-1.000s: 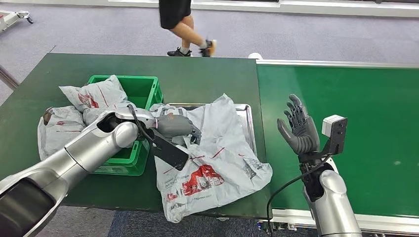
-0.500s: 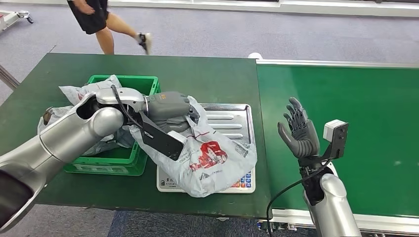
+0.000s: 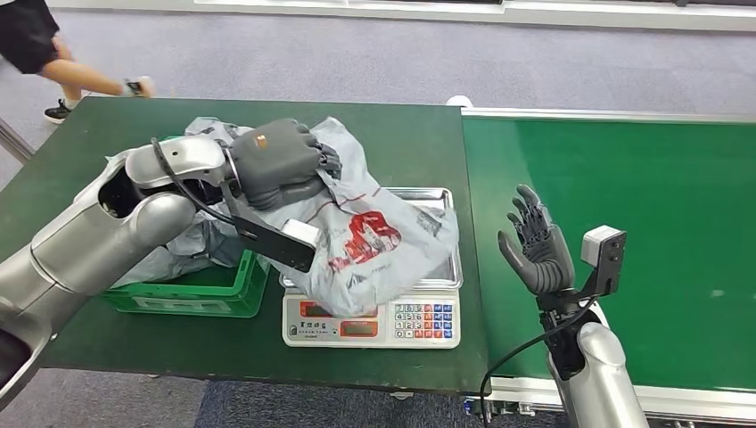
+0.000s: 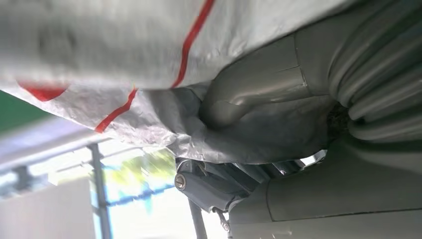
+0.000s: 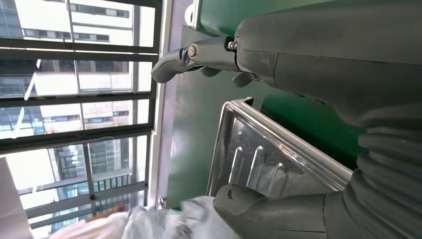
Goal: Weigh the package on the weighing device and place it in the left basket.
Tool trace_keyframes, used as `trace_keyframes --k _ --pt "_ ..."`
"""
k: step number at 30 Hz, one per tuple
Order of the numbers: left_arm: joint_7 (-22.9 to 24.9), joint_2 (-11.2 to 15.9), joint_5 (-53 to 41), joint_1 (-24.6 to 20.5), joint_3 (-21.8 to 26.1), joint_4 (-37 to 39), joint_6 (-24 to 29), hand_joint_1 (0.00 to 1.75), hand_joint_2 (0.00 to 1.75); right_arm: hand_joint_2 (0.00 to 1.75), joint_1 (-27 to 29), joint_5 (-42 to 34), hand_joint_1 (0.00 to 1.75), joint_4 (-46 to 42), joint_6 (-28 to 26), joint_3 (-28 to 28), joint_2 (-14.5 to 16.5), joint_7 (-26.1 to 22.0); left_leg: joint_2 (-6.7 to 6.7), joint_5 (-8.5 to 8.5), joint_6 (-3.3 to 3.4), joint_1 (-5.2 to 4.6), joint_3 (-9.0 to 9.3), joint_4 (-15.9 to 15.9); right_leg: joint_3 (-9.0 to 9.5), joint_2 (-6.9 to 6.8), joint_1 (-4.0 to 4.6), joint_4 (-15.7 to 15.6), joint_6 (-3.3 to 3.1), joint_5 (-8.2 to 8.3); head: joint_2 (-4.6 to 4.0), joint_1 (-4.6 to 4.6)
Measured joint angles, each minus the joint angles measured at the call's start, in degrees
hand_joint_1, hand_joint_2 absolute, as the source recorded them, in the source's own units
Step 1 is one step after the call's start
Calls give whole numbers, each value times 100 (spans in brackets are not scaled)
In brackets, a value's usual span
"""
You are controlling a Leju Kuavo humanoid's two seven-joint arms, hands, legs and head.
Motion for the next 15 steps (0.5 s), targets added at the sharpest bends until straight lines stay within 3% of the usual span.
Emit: trace_keyframes --k 6,10,15 --pt "-180 355 -816 620 708 159 807 175 175 175 83 91 0 -45 54 -82 19 -1 5 0 -1 0 1 -3 -4 11 5 0 -2 -2 0 0" --pt "-66 299 -1374 1053 1384 618 1581 175 175 175 152 181 0 -168 51 -174 48 18 5 0 -2 1 0 -3 -7 12 4 0 -3 -2 0 -1" --pt "153 139 -2028 1223 2086 1624 2301 175 175 175 205 230 0 -199 80 -260 50 -16 13 1 -1 1 -1 -3 -8 15 2 0 -4 0 0 0"
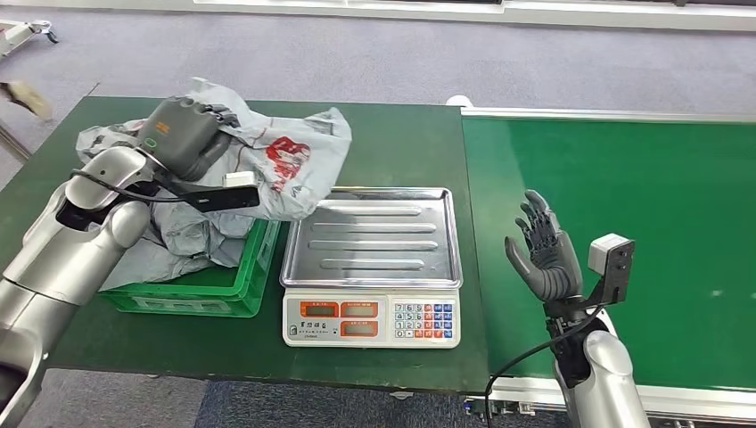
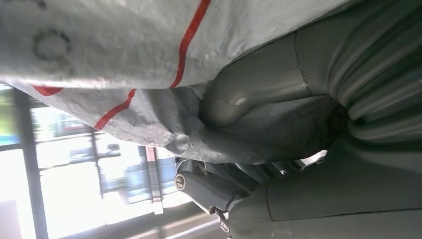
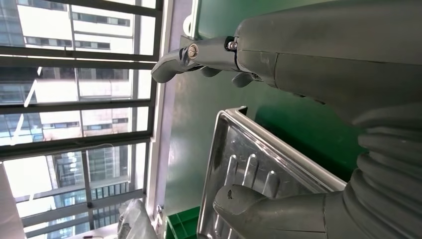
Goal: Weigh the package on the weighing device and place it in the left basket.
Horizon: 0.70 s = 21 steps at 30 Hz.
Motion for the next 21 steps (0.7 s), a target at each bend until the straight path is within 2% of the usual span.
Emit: trace_keyframes --k 5,11,12,15,16,21 --pt "-34 -116 -375 42 541 998 427 175 175 175 19 30 0 2 6 -6 -1 -61 2 0 0 0 0 0 -2 2 1 0 -1 2 0 -1" --pt "-71 -190 -586 194 879 1636 547 175 175 175 28 34 0 0 18 -6 -3 -52 2 -1 -1 0 -4 0 -4 2 2 0 -2 1 0 -1" --pt "-125 -198 -595 239 917 1699 525 164 175 175 25 34 0 0 24 -6 -5 -40 2 -1 -1 0 -4 0 -4 2 1 0 -2 1 0 -1" --pt "-269 -230 -588 376 1028 1840 458 33 175 175 15 32 0 -6 31 -6 -13 -6 1 -1 -1 0 -4 0 -4 2 1 0 -2 1 0 -1" --pt "-282 -240 -587 406 1057 1874 446 0 175 175 12 32 0 -10 31 -6 -14 0 1 -1 -1 0 -4 0 -4 1 2 0 -2 1 0 -1" --pt "-192 -287 -728 425 1121 2061 342 0 175 175 9 27 0 -33 31 -6 -37 32 0 0 -1 0 -2 0 -3 0 1 0 -3 3 0 -1"
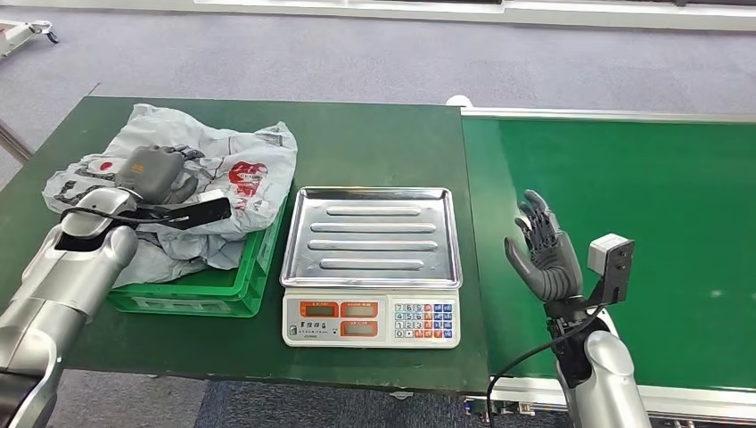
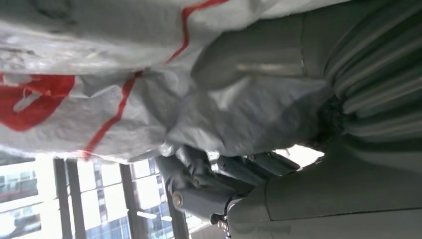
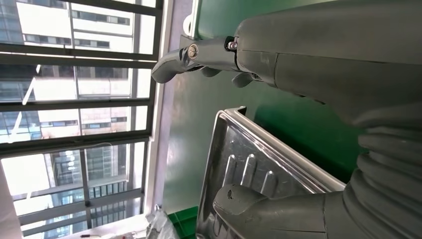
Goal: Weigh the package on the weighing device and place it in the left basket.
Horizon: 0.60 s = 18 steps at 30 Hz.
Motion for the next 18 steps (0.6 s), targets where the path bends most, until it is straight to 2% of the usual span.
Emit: trace_keyframes --k 13,16,18 --pt "-169 -43 231 -129 78 169 -289 0 175 175 44 7 0 -36 -42 0 -58 -1 1 1 -1 0 1 0 -3 1 2 0 -1 1 0 0" --pt "-198 -54 759 -145 210 18 -575 0 175 175 67 7 0 -51 -60 0 -64 -1 2 1 -1 0 1 0 -4 1 1 0 -1 1 0 1" --pt "-284 -87 1455 -128 388 -168 -903 0 175 175 85 8 0 -52 -70 0 -66 -1 3 1 -1 0 0 0 -4 1 1 0 -1 1 0 0"
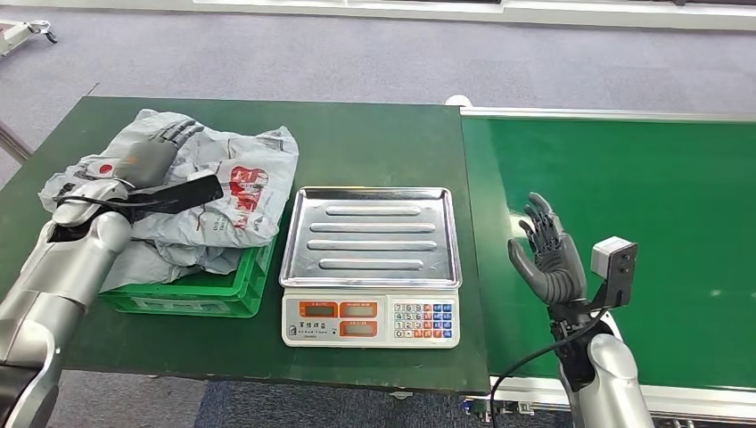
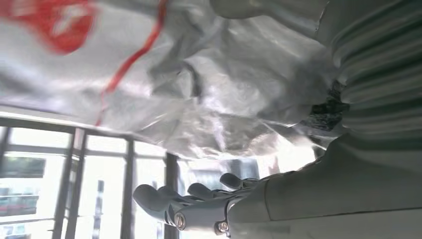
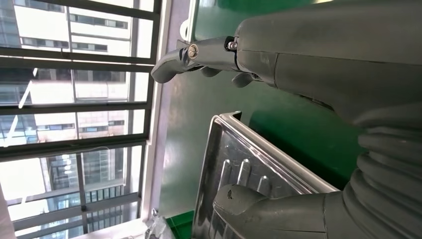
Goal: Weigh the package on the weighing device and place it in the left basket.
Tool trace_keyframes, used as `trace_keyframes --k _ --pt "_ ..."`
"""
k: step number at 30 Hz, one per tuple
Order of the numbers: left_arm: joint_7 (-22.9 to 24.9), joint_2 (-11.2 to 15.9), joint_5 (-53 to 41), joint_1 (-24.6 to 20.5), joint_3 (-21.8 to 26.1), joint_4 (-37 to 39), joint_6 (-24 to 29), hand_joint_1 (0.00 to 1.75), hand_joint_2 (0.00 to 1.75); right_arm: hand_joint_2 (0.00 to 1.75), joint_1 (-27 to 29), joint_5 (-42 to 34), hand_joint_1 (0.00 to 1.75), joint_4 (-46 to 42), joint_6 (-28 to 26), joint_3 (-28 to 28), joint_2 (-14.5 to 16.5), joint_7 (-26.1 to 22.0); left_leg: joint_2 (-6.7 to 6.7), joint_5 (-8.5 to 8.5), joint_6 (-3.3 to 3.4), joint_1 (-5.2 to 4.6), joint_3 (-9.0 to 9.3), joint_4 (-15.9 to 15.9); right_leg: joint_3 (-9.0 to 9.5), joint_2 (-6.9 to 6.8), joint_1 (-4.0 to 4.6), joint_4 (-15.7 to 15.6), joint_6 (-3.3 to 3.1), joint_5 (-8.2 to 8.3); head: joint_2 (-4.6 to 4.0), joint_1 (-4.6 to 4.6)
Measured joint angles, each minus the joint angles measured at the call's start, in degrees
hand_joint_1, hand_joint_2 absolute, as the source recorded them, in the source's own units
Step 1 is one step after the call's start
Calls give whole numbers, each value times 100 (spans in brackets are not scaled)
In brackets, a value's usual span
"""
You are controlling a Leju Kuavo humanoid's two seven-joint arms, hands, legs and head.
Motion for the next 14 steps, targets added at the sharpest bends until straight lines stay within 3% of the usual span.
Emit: trace_keyframes --k 8,14 --pt "-46 -262 2082 421 788 -1209 -814 0 175 175 49 43 0 1 -50 3 4 19 -1 -1 1 -1 -3 0 1 -1 -2 -1 0 0 0 -1" --pt "185 -871 4189 1055 1268 -2284 -1314 0 175 175 -66 139 0 76 -94 159 81 85 -4 -2 2 -1 -5 0 2 -2 -5 -1 1 -1 0 1"
